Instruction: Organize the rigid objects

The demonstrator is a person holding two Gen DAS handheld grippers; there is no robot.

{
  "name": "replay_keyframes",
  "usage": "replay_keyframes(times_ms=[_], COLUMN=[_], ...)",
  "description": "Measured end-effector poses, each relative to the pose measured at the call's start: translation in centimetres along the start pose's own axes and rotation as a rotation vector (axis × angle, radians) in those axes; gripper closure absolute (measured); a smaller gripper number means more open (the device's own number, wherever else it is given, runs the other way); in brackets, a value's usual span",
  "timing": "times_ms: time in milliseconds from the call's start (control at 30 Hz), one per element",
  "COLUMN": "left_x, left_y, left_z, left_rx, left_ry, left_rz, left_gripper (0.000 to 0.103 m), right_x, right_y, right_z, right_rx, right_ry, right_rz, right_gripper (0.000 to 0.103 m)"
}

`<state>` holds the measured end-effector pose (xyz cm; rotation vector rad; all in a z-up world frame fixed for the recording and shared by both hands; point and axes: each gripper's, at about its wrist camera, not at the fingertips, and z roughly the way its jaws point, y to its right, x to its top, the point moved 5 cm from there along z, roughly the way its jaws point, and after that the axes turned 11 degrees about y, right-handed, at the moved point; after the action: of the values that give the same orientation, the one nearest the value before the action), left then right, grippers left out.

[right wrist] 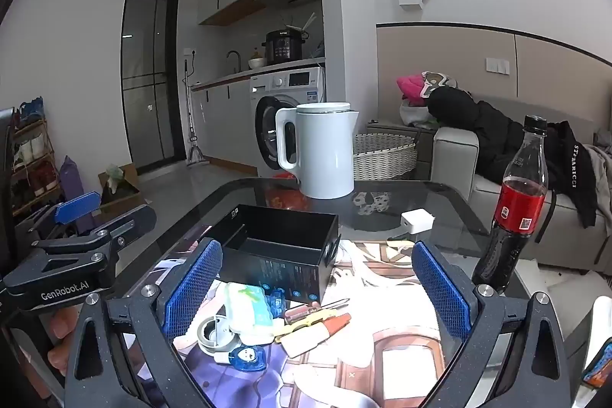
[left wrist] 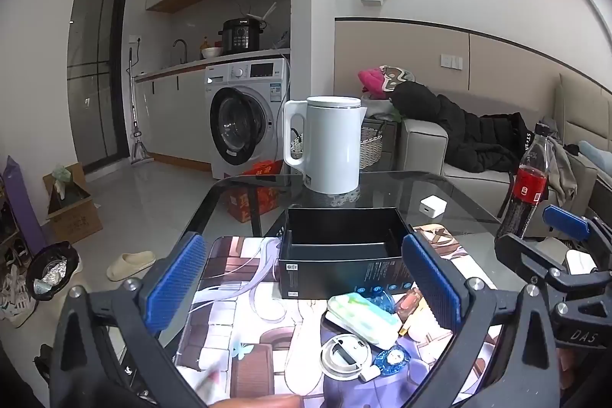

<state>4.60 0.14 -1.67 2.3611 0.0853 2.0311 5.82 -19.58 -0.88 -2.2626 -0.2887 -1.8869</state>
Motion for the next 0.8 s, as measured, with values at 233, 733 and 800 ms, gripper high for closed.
replay_keyframes(times_ms=[233, 733, 800], left_x=[-0.1, 0.0, 0.1], left_y=[0.1, 0.7, 0.8], left_z=[0.3, -0.1, -0.1], left_rx=[-0.024, -0.041, -0.041], left_ry=[-0.021, -0.012, -0.013], left_rz=[0.023, 0.031, 0.032], left_gripper=[0.0, 0.0, 0.0], right_x=[-0.1, -0.2, -0.2], right_y=[-0.1, -0.1, -0.1], right_z=[0.1, 0.2, 0.1], right_rx=[-0.005, 0.001, -0.001], right_ry=[-0.007, -0.012, -0.012], right_rz=[-0.017, -0.012, -0.01], right_gripper=[0.002, 0.002, 0.002])
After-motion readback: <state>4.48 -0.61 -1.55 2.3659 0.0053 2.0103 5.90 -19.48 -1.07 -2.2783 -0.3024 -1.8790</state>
